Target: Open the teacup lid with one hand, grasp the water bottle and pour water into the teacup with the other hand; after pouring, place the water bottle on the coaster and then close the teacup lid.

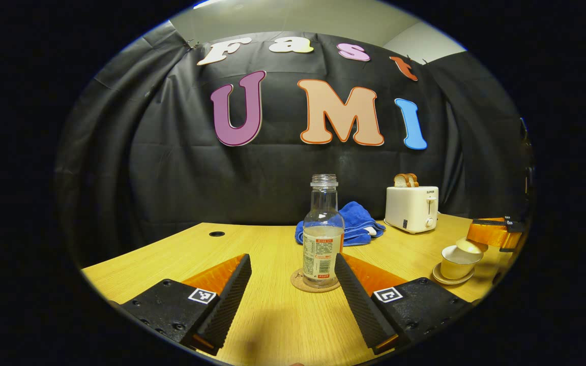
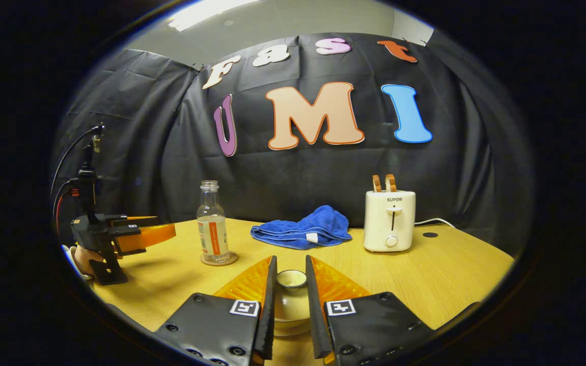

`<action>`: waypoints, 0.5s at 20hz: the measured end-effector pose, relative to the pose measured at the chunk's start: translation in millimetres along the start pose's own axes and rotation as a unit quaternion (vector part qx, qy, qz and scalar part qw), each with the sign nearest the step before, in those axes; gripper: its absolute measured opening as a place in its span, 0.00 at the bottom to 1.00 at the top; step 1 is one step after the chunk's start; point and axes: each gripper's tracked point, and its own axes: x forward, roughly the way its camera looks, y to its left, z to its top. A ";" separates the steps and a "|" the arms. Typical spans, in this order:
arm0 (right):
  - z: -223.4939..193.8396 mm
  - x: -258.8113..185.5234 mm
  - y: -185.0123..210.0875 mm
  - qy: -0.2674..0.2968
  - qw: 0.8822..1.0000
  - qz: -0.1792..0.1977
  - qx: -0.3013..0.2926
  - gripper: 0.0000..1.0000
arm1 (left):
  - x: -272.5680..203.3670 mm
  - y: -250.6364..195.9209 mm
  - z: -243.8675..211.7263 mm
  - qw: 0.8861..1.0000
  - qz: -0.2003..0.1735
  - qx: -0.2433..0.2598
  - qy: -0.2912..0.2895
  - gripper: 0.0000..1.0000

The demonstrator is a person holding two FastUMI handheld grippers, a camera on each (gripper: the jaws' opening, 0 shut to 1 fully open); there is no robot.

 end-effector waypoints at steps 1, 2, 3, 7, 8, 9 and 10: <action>-1.7 0.1 1.4 0.005 1.000 0.001 0.000 0.34 | 0.2 0.0 0.7 1.000 0.000 0.000 0.000 0.96; -3.5 1.0 2.5 0.012 1.000 0.001 0.000 0.34 | -0.1 0.4 0.8 1.000 0.000 0.000 0.000 0.96; -4.5 2.1 3.2 0.016 1.000 0.002 -0.001 0.34 | 0.1 0.5 0.9 1.000 0.000 0.000 0.000 0.96; -12.4 6.6 3.7 0.040 0.999 0.001 -0.001 0.34 | 0.3 0.3 0.8 1.000 0.000 0.000 0.000 0.96; -13.3 7.2 4.2 0.045 0.999 0.001 -0.002 0.34 | 0.7 -0.3 0.3 1.000 0.000 0.000 0.000 0.96; -14.6 8.5 5.2 0.049 0.999 0.002 -0.002 0.34 | 0.5 0.1 0.3 1.000 0.000 0.000 0.000 0.96; -14.9 8.9 6.1 0.053 0.999 0.003 -0.002 0.34 | 1.0 -0.3 -0.2 1.000 0.000 0.000 0.000 0.96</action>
